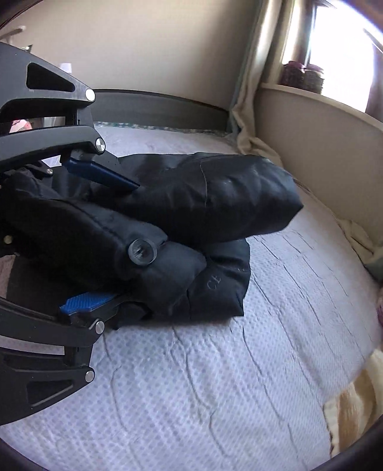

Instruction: Fold large clothes

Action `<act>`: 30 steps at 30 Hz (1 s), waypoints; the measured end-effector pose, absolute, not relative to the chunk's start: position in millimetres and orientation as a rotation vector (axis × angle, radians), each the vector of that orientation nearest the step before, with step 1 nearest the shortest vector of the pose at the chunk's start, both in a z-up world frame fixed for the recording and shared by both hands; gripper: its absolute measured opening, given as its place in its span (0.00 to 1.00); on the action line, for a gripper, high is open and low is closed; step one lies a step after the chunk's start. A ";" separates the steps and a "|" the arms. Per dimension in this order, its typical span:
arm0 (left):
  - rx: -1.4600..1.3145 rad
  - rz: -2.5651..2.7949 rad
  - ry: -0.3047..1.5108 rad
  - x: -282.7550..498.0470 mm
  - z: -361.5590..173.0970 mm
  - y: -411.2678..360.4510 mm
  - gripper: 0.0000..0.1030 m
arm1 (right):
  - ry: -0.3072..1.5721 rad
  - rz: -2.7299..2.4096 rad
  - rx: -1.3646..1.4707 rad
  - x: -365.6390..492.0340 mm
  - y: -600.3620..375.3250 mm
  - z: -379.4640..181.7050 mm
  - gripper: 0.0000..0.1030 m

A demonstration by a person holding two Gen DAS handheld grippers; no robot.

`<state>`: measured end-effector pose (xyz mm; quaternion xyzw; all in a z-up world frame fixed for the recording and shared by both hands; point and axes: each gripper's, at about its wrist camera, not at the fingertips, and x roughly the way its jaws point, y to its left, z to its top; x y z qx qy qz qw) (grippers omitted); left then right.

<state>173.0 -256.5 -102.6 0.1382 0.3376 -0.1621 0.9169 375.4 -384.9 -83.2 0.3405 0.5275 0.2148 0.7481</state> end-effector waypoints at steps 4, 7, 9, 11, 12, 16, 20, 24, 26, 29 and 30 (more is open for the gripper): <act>0.303 -0.360 0.696 171.5 -102.9 -261.6 0.41 | 1.178 0.518 0.693 384.3 -372.3 -86.5 0.61; 0.317 -0.375 0.690 163.2 -105.0 -266.3 0.44 | 1.193 0.557 0.658 387.6 -364.9 -86.2 0.61; 0.325 -0.391 0.689 160.7 -106.1 -268.6 0.48 | 1.200 0.574 0.641 389.2 -359.6 -86.7 0.61; 0.334 -0.399 0.702 159.3 -108.2 -270.4 0.50 | 1.207 0.574 0.614 390.5 -354.6 -88.4 0.53; 0.335 -0.402 0.714 159.3 -108.8 -271.5 0.52 | 1.207 0.570 0.600 391.4 -352.3 -89.4 0.45; 0.318 -0.449 0.789 155.8 -95.6 -273.2 0.60 | 1.203 0.547 0.542 391.1 -345.4 -92.1 0.29; 0.224 -0.553 0.863 147.0 -61.4 -243.6 0.65 | 1.191 0.519 0.515 387.5 -349.7 -92.0 0.25; 0.147 -0.571 0.834 130.9 -26.8 -188.9 0.71 | 1.181 0.483 0.527 386.1 -361.3 -92.9 0.23; 0.144 -0.528 0.802 128.1 -20.0 -161.6 0.71 | 1.179 0.463 0.532 385.0 -366.2 -93.1 0.23; 0.108 -0.459 0.777 142.9 -20.0 -123.4 0.70 | 1.178 0.452 0.548 384.4 -371.4 -94.1 0.23; 0.079 -0.457 0.798 151.8 -25.5 -114.0 0.69 | 1.178 0.447 0.551 383.8 -372.9 -94.8 0.23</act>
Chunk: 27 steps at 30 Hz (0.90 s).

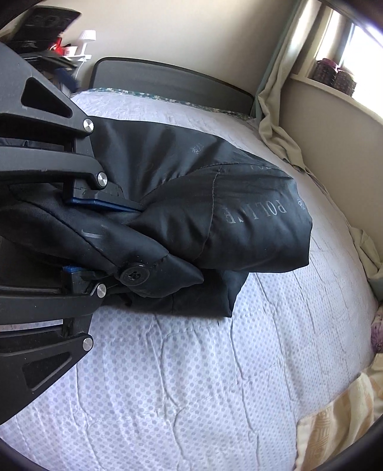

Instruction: Fold large clothes

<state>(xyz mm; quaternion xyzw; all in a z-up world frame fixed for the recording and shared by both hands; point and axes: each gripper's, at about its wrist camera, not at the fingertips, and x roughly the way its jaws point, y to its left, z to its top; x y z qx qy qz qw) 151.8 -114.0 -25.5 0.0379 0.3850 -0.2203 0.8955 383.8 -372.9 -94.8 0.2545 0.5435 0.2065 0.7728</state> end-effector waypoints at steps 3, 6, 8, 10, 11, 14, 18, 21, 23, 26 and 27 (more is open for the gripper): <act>-0.011 -0.518 0.872 175.8 -49.4 -112.2 0.64 | 1.175 0.429 0.560 382.3 -377.3 -96.1 0.23; 0.013 -0.537 0.856 177.1 -65.8 -124.8 0.63 | 1.176 0.403 0.579 380.5 -387.1 -100.8 0.23; 0.047 -0.547 0.828 175.9 -69.5 -128.3 0.64 | 1.176 0.383 0.604 379.1 -395.5 -105.6 0.23; 0.067 -0.555 0.816 178.1 -78.6 -132.6 0.64 | 1.177 0.365 0.632 378.4 -400.7 -110.8 0.23; 0.071 -0.553 0.818 179.5 -83.9 -133.3 0.64 | 1.177 0.359 0.650 378.8 -402.7 -114.3 0.23; 0.101 -0.539 0.800 178.1 -96.0 -137.9 0.64 | 1.176 0.339 0.705 379.3 -408.5 -126.0 0.26; 0.138 -0.523 0.803 180.7 -101.2 -142.3 0.64 | 1.183 0.308 0.718 378.9 -412.7 -134.0 0.58; 0.130 -0.521 0.813 186.1 -97.0 -143.5 0.64 | 1.177 0.295 0.806 373.7 -422.2 -122.3 0.65; 0.135 -0.515 0.813 187.1 -97.2 -145.3 0.64 | 1.122 0.264 0.758 367.7 -422.3 -97.2 0.65; 0.137 -0.504 0.816 186.9 -97.1 -148.0 0.64 | 1.015 0.150 0.571 353.1 -411.5 -51.0 0.59; 0.138 -0.504 0.818 187.6 -96.7 -149.0 0.64 | 0.972 0.108 0.496 346.8 -405.2 -35.5 0.51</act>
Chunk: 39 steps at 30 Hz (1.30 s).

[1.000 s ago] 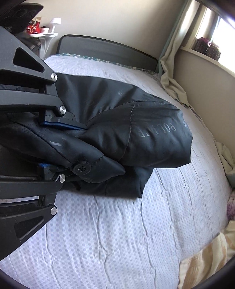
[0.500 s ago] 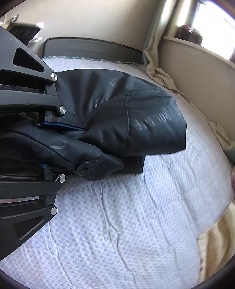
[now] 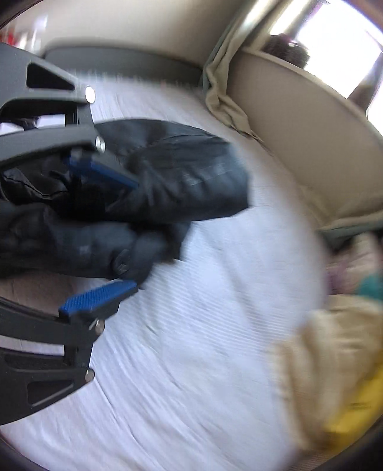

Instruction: Fold large clothes

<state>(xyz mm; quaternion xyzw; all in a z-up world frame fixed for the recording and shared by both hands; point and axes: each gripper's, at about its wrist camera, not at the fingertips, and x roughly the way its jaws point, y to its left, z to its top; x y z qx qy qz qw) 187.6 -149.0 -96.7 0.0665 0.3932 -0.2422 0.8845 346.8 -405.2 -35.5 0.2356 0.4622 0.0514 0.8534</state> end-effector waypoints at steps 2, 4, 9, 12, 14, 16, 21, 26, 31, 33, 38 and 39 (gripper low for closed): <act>0.138 -0.504 0.823 188.8 -96.2 -151.2 0.64 | 0.902 0.087 0.387 336.6 -389.3 -11.7 0.39; 0.133 -0.505 0.828 188.9 -95.8 -151.2 0.64 | 0.854 0.133 0.331 329.5 -371.3 6.5 0.23; 0.124 -0.514 0.838 187.7 -94.1 -149.8 0.64 | 0.855 0.229 0.273 351.8 -319.9 23.9 0.14; 0.125 -0.525 0.844 188.6 -93.2 -148.4 0.64 | 0.921 0.243 0.255 383.8 -298.5 16.6 0.14; 0.126 -0.533 0.848 189.0 -93.1 -147.2 0.64 | 0.988 0.207 0.218 415.3 -288.0 2.0 0.14; 0.125 -0.543 0.849 189.6 -92.8 -145.6 0.64 | 1.050 0.144 0.172 437.1 -284.1 -18.4 0.14; 0.123 -0.573 0.851 191.3 -93.0 -143.0 0.64 | 1.229 -0.007 0.104 462.0 -295.7 -80.4 0.04; 0.130 -0.589 0.844 190.6 -94.1 -143.5 0.64 | 1.228 -0.024 0.109 457.5 -310.2 -119.4 0.02; 0.094 -0.630 0.858 194.7 -92.9 -139.3 0.64 | 1.161 -0.019 0.161 450.4 -329.4 -137.9 0.00; 0.067 -0.651 0.869 197.3 -93.1 -136.1 0.64 | 1.109 -0.006 0.214 444.3 -338.7 -142.8 0.00; 0.055 -0.662 0.883 200.4 -95.5 -134.6 0.63 | 1.055 -0.001 0.282 433.2 -346.0 -141.1 0.00; 0.063 -0.654 0.882 200.1 -95.8 -135.0 0.64 | 1.061 -0.004 0.272 432.8 -344.7 -137.0 0.00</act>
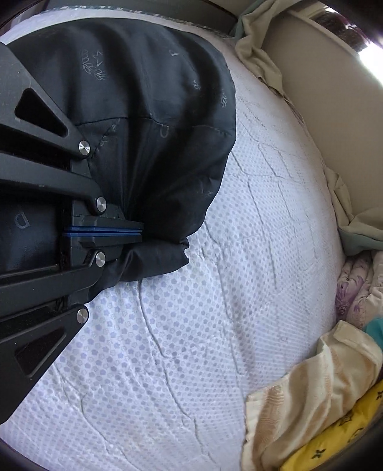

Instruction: Fold large clothes

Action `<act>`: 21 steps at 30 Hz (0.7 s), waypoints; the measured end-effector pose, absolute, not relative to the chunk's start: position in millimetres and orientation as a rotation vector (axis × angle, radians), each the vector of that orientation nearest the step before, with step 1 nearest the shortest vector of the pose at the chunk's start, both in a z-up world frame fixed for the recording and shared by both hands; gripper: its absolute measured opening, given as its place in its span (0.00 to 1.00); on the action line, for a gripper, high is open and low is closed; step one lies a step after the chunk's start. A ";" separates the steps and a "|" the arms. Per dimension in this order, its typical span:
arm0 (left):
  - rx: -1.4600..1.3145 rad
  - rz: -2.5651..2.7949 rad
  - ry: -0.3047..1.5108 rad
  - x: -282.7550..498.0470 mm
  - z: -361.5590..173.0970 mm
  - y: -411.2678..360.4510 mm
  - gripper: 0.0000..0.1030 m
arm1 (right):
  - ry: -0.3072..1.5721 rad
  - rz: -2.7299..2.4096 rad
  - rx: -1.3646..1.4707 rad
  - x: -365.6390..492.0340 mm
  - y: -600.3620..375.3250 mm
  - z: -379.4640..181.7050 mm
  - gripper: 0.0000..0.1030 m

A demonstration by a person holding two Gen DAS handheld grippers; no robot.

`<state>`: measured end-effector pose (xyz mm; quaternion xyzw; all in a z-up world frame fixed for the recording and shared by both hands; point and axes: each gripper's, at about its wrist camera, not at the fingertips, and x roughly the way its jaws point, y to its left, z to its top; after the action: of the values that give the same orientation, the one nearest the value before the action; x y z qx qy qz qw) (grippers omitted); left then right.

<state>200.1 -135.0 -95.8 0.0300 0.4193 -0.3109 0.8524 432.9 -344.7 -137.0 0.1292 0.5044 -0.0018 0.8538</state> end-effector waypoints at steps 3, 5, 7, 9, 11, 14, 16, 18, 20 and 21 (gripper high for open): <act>0.078 -0.649 0.883 198.2 -95.4 -136.4 0.64 | 1.124 0.007 0.302 430.1 -344.7 -106.9 0.02; 0.075 -0.641 0.886 199.1 -94.8 -135.0 0.64 | 1.082 0.053 0.334 416.2 -345.4 -72.9 0.25; 0.071 -0.635 0.891 199.5 -94.6 -134.0 0.64 | 1.013 0.088 0.285 391.5 -336.6 -38.4 0.34; 0.072 -0.630 0.893 198.7 -94.0 -134.1 0.64 | 0.969 0.122 0.224 361.5 -325.5 -13.4 0.34; 0.084 -0.623 0.892 197.8 -93.0 -136.3 0.64 | 0.947 0.167 0.198 331.7 -314.2 -2.0 0.34; 0.092 -0.616 0.894 201.0 -92.2 -139.0 0.65 | 0.964 0.209 0.159 295.1 -302.7 -8.0 0.32; 0.096 -0.614 0.894 200.6 -92.0 -138.2 0.65 | 0.995 0.212 0.127 287.0 -296.6 -18.4 0.26; 0.103 -0.614 0.894 199.8 -92.0 -138.5 0.65 | 1.043 0.175 0.088 278.4 -296.4 -37.3 0.23; 0.120 -0.616 0.891 197.1 -93.2 -140.4 0.65 | 1.096 0.153 0.110 275.2 -301.8 -60.7 0.18; 0.129 -0.616 0.889 196.2 -93.4 -141.9 0.65 | 1.110 0.158 0.117 275.8 -305.6 -70.2 0.17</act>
<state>196.2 -141.9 -93.4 0.0614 0.4229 -0.2932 0.8552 275.8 -305.6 -70.2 0.0555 0.5262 0.0749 0.8452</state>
